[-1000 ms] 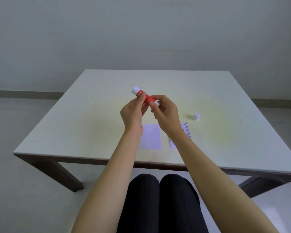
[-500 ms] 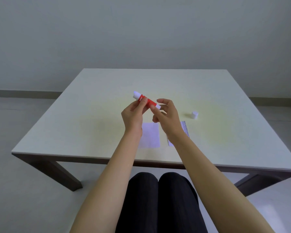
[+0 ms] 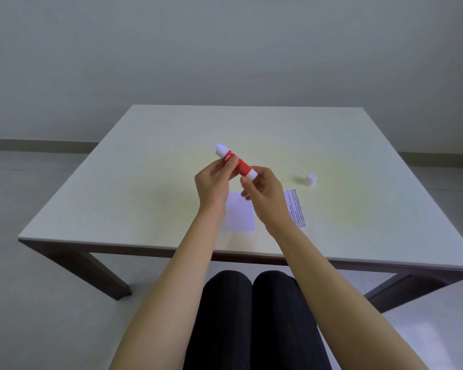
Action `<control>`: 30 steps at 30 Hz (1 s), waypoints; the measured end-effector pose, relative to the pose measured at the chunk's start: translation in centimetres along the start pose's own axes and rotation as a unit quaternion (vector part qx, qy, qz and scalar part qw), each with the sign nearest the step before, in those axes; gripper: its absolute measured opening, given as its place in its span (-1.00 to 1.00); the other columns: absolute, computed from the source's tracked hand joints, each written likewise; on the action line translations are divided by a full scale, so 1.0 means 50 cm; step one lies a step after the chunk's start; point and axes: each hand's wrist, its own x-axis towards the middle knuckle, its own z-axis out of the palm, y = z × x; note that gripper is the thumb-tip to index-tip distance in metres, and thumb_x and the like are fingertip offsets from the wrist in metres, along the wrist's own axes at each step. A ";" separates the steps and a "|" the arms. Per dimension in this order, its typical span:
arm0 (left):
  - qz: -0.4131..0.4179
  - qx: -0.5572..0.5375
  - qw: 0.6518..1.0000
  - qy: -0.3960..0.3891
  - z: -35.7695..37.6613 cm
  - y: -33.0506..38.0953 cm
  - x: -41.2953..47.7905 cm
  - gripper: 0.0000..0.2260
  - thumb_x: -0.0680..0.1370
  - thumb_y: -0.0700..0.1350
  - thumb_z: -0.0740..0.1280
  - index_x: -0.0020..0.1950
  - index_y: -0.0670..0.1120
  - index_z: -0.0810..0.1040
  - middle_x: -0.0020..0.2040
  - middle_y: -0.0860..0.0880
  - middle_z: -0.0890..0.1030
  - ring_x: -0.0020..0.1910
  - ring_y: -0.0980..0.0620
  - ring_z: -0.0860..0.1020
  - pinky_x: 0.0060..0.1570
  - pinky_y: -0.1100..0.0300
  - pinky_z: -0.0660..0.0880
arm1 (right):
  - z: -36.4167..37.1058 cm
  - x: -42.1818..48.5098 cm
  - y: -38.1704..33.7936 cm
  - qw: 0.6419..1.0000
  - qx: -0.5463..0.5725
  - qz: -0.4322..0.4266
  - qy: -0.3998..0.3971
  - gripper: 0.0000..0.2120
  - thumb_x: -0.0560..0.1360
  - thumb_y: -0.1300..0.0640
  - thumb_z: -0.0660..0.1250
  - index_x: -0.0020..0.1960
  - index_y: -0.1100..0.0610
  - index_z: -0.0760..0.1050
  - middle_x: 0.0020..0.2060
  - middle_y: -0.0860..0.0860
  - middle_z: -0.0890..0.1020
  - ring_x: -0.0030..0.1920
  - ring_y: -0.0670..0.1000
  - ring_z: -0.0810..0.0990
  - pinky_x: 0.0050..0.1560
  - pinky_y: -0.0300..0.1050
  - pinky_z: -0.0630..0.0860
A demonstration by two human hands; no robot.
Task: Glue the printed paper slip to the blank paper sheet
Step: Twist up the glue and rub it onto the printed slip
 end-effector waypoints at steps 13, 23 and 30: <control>0.010 -0.024 1.000 -0.016 -0.007 0.002 -0.003 -0.88 0.44 -0.08 0.44 -0.16 -0.11 0.69 -0.14 -0.08 0.71 -0.05 -0.03 0.69 0.11 0.10 0.53 | -0.013 -0.004 -0.019 0.997 0.055 0.043 -0.026 -0.73 0.56 0.07 0.29 0.17 0.21 0.49 -0.28 0.03 0.59 -0.39 -0.05 0.59 -0.30 -0.22 0.57; -0.015 -0.028 0.999 -0.033 -0.003 -0.001 -0.015 -0.84 0.45 -0.07 0.43 -0.10 -0.15 0.69 -0.11 -0.09 0.72 -0.04 0.02 0.69 0.07 0.21 0.50 | -0.005 -0.006 -0.036 0.934 0.230 0.272 -0.025 -0.56 0.60 -0.15 0.08 -0.23 0.16 0.45 -0.50 0.00 0.41 -0.60 -0.03 0.37 -0.53 -0.22 0.33; -0.009 -0.034 0.998 -0.045 -0.008 0.008 -0.014 -0.89 0.44 -0.09 0.43 -0.15 -0.12 0.69 -0.18 -0.03 0.71 -0.05 -0.01 0.69 0.16 0.10 0.50 | 0.007 -0.021 -0.014 0.979 0.182 0.089 0.031 -0.75 0.60 0.03 0.20 -0.10 0.19 0.48 -0.51 -0.03 0.53 -0.55 -0.03 0.46 -0.43 -0.17 0.43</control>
